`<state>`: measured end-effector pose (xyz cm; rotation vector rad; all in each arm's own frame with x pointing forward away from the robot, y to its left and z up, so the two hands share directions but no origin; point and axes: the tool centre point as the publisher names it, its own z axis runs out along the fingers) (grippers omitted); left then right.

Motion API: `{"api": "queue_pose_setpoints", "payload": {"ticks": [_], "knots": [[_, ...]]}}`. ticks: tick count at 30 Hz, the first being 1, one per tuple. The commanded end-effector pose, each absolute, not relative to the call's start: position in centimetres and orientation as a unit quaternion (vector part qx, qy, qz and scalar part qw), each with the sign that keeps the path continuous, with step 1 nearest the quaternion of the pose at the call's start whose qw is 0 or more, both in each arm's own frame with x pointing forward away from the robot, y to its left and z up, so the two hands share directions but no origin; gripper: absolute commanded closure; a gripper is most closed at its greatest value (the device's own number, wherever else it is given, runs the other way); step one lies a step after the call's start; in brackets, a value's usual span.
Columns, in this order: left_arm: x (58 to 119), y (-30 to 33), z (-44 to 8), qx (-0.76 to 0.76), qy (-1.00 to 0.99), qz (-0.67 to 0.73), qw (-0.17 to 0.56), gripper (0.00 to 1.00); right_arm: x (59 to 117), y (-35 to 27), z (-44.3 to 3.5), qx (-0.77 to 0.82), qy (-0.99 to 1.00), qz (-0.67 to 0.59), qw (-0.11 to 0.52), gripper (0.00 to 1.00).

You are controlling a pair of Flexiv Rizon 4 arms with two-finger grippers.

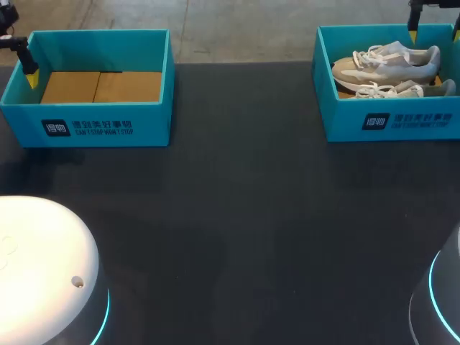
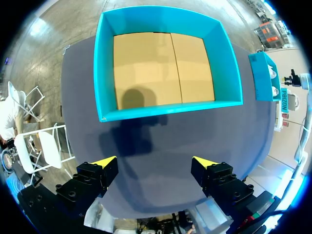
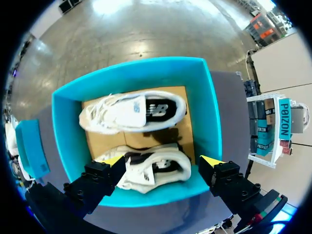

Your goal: Take the shoe out of the shoebox, open the shoe tongue, remove and reinsert the insole, then place the shoe into the shoebox

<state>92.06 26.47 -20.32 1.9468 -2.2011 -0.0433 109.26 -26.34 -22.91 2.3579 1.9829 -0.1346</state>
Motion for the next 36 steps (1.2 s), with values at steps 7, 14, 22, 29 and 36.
{"api": "queue_pose_setpoints", "payload": {"ticks": [7,14,22,29,36], "knots": [[91.9,26.5,-20.2,0.659,-0.745,-0.015,0.1,0.0,103.1,-23.8,-20.7,0.762,0.646,-0.018,0.045,0.0],[91.9,26.5,-20.2,0.659,-0.745,-0.015,0.1,0.0,101.1,-22.6,-20.6,0.765,0.643,-0.013,0.038,0.0],[91.9,26.5,-20.2,0.659,-0.745,-0.015,0.1,0.0,99.6,-21.1,-21.0,0.768,0.639,-0.016,0.034,0.0],[91.9,26.5,-20.2,0.659,-0.745,-0.015,0.1,0.0,99.5,-20.1,-21.3,0.766,0.643,-0.017,0.022,0.0],[91.9,26.5,-20.2,0.659,-0.745,-0.015,0.1,0.0,99.5,-20.1,-21.3,0.766,0.643,-0.017,0.022,0.0]]}}
